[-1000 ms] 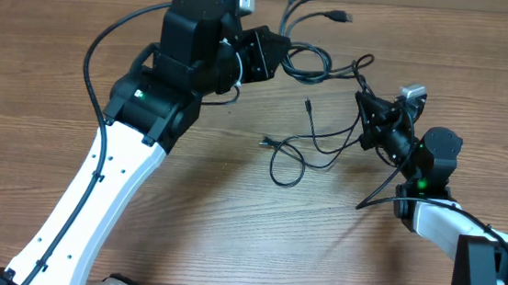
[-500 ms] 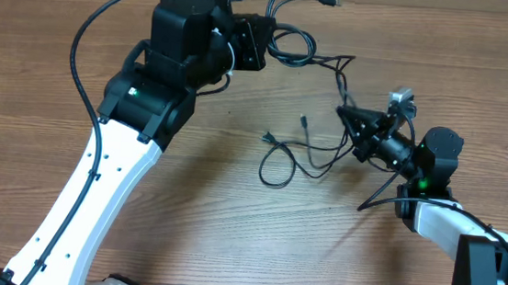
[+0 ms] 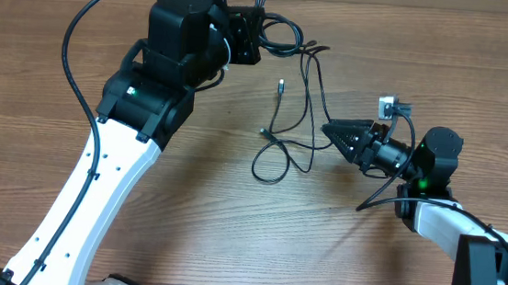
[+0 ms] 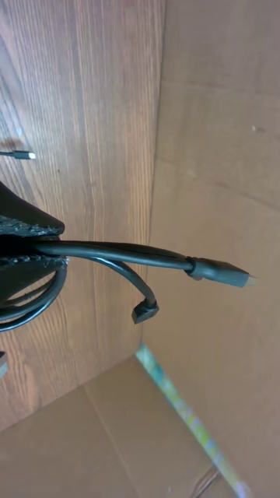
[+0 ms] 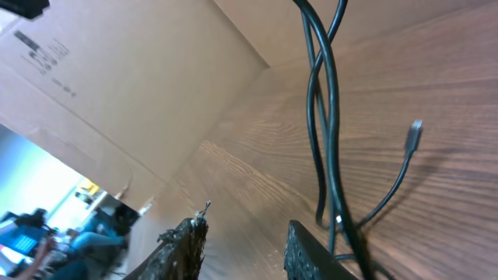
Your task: Untangle cables
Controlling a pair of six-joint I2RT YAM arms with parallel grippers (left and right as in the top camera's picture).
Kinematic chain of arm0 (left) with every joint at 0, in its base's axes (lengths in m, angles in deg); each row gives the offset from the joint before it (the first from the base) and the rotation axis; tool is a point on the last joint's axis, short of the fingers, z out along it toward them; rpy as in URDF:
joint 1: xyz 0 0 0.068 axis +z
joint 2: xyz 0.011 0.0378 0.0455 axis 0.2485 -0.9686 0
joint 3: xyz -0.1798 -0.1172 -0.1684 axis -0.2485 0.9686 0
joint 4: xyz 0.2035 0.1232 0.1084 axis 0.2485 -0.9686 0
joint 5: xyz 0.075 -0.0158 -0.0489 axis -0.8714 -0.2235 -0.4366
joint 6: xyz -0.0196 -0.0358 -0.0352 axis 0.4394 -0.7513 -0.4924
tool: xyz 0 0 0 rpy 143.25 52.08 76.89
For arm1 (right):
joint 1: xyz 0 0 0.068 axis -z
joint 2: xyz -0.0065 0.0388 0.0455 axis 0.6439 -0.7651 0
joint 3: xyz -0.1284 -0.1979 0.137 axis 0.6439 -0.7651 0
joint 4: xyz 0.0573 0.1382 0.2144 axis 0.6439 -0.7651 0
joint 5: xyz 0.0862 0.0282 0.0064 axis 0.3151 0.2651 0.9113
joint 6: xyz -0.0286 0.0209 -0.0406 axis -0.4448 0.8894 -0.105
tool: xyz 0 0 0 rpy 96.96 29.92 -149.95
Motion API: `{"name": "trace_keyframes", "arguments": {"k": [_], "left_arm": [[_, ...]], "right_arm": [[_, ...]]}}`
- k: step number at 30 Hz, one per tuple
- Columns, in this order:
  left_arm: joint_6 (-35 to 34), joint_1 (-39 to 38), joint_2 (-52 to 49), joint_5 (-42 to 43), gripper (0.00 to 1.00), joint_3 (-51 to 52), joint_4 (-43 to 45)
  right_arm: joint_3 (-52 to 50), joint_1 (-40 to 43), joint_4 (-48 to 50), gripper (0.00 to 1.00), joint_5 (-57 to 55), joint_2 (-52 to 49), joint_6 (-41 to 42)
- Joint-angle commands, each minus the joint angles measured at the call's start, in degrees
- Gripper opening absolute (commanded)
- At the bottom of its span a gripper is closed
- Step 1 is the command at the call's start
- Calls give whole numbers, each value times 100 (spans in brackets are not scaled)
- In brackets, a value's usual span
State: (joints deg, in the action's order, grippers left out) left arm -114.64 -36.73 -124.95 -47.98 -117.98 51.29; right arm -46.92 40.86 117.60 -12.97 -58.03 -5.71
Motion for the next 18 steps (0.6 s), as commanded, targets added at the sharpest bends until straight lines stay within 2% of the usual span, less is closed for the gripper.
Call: {"name": "trace_keyframes", "arguments": {"k": [1,4,6,9,14,18], "left_arm": [[153,42,35,-369,4,-131,-52],[151,70,35,-501,4,-131,-127],[151,68,35,-492,4,-131,-144],[146,66,33,-476,4,-131,-219],[70,7,-2,-435,4,-118,-551],[-385,-114,-131,-428,4,-118,-772]], "right_arm": [[55,48,35,35,83,39,560],[57,48,52,48,81,39,1172],[57,48,66,52,79,39,1646],[57,48,181,73,81,39,2413],[57,-44,778,88,79,39,3799],[57,-229,1320,88,-129,39,4481]]}}
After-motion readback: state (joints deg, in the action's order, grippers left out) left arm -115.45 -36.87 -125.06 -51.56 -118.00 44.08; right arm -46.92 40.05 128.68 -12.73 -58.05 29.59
